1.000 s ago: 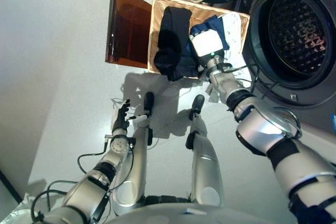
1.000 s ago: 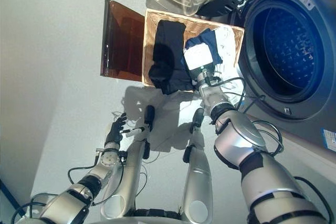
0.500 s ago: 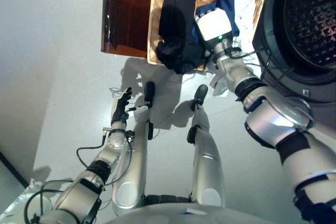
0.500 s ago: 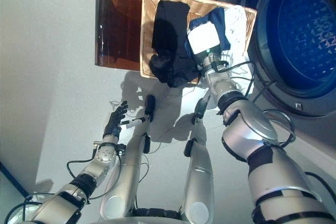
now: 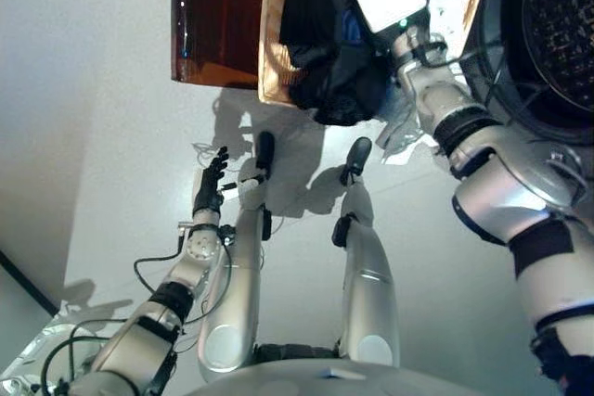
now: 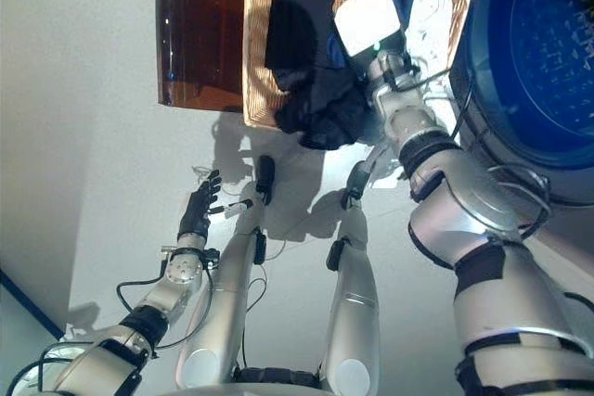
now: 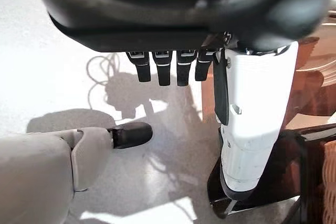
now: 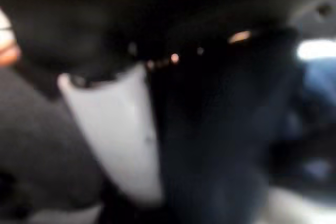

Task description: Pick up the clothes and place them into the washing machine

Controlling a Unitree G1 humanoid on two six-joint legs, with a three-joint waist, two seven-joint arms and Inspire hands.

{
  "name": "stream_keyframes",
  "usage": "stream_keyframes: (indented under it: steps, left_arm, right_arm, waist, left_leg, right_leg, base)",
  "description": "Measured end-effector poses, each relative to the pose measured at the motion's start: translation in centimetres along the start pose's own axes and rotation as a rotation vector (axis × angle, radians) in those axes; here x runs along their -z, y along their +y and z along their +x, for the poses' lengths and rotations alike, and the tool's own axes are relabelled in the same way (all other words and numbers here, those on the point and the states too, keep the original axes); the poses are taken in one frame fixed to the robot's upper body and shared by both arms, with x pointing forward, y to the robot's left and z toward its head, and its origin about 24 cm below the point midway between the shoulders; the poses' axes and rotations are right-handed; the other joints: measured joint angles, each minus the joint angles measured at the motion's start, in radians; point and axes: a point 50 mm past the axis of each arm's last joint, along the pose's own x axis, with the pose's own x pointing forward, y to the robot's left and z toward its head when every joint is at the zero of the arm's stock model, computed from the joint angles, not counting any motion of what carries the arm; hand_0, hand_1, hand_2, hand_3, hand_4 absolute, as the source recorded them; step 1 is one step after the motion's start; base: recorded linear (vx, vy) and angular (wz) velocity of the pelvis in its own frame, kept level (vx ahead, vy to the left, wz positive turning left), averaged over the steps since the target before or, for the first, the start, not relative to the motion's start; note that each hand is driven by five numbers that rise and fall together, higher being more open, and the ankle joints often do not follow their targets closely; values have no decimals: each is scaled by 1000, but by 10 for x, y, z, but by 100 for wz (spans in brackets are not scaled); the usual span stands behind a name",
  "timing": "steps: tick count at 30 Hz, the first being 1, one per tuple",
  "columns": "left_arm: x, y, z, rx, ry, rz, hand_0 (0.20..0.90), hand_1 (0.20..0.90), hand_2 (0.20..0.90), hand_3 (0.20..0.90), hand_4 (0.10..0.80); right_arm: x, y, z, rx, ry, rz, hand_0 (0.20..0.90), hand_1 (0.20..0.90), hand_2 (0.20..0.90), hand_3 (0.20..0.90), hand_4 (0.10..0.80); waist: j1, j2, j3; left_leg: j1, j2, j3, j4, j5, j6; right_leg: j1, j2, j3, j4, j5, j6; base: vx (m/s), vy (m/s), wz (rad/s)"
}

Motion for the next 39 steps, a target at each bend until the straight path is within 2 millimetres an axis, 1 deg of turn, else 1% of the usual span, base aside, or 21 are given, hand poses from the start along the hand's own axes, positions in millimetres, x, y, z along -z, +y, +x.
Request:
stream_keyframes:
  steps: [4, 11, 16, 24, 29, 32, 33, 34, 36, 38, 39]
  left_arm:
    - [-3, 1, 1, -3, -13, 0, 900, 900, 900, 900, 800]
    - [-3, 2, 2, -4, -14, 3, 900, 900, 900, 900, 800]
    - [-2, 2, 2, -5, -11, 4, 900, 900, 900, 900, 800]
    - [1, 3, 1, -15, 2, 13, 900, 900, 900, 900, 800]
    - [9, 5, 1, -21, 31, 48, 900, 900, 900, 900, 800]
    - [12, 6, 0, -29, 45, 56, 900, 900, 900, 900, 800]
    - [12, 6, 0, -29, 47, 57, 900, 900, 900, 900, 800]
    - [13, 6, 0, -30, 52, 60, 900, 900, 900, 900, 800]
    - [17, 6, -1, -31, 67, 63, 900, 900, 900, 900, 800]
    - [18, 6, -1, -32, 72, 64, 900, 900, 900, 900, 800]
    - [19, 6, -2, -33, 76, 65, 900, 900, 900, 900, 800]
  right_arm:
    - [8, 6, -3, -19, 29, -17, 200, 200, 200, 200, 300]
    - [8, 6, -2, -15, 31, -16, 200, 200, 200, 200, 300]
    - [10, 7, -3, -24, 39, -9, 200, 200, 200, 200, 300]
    - [13, 5, -3, 6, 73, 52, 200, 200, 200, 200, 300]
    - [13, 3, -2, 26, 86, 122, 200, 200, 200, 200, 300]
    - [20, -1, -1, 64, 165, 268, 200, 200, 200, 200, 300]
    - [21, -2, -1, 74, 180, 291, 200, 200, 200, 200, 300]
    - [24, -2, -1, 87, 219, 359, 200, 200, 200, 200, 300]
    - [27, 3, -4, 96, 290, 511, 200, 200, 200, 200, 300]
    - [29, 7, -7, 109, 341, 608, 200, 200, 200, 200, 300]
    - [27, 11, -10, 121, 379, 701, 200, 200, 200, 200, 300]
  waist:
    - [19, 0, 0]
    - [22, 0, 0]
    - [20, 0, 0]
    - [17, 1, -1]
    - [15, 2, -1]
    - [14, 2, -1]
    - [13, 2, -1]
    - [12, 2, -1]
    - [11, 2, -1]
    - [8, 2, -1]
    - [4, 3, -1]
  left_leg:
    - [1, -3, 2, 0, 1, 1]
    - [12, -4, 6, 3, 3, 4]
    - [49, -3, 8, 2, 4, 5]
    - [78, -3, 21, 1, 3, 0]
    - [115, -3, 31, -1, 5, 2]
    - [142, -2, 35, -2, 4, 2]
    - [145, -2, 36, -2, 3, 0]
    - [157, -2, 38, -2, 3, 0]
    - [178, -2, 39, -2, 3, 0]
    - [189, -3, 43, -2, 3, 0]
    - [196, -3, 46, -3, 2, 0]
  right_leg:
    - [1, -3, 0, 0, 0, 0]
    - [8, -5, 3, 6, 0, 0]
    - [40, -6, 4, 10, 0, 0]
    - [60, -6, 17, 16, 4, -1]
    - [91, -5, 30, 13, 6, -1]
    - [114, -5, 31, 15, 6, -1]
    - [117, -5, 31, 15, 6, -1]
    - [127, -5, 32, 16, 6, -1]
    - [146, -6, 34, 17, 6, -1]
    - [156, -6, 35, 16, 5, -1]
    - [161, -7, 38, 16, 2, -5]
  base:
    - [0, 4, -3]
    - [0, -1, -1]
    - [1, -1, -2]
    - [3, -9, -3]
    - [5, -8, -6]
    - [2, -7, -3]
    - [0, 0, 0]
    - [0, 0, 0]
    - [19, -15, -5]
    - [24, -8, -9]
    - [24, -10, -9]
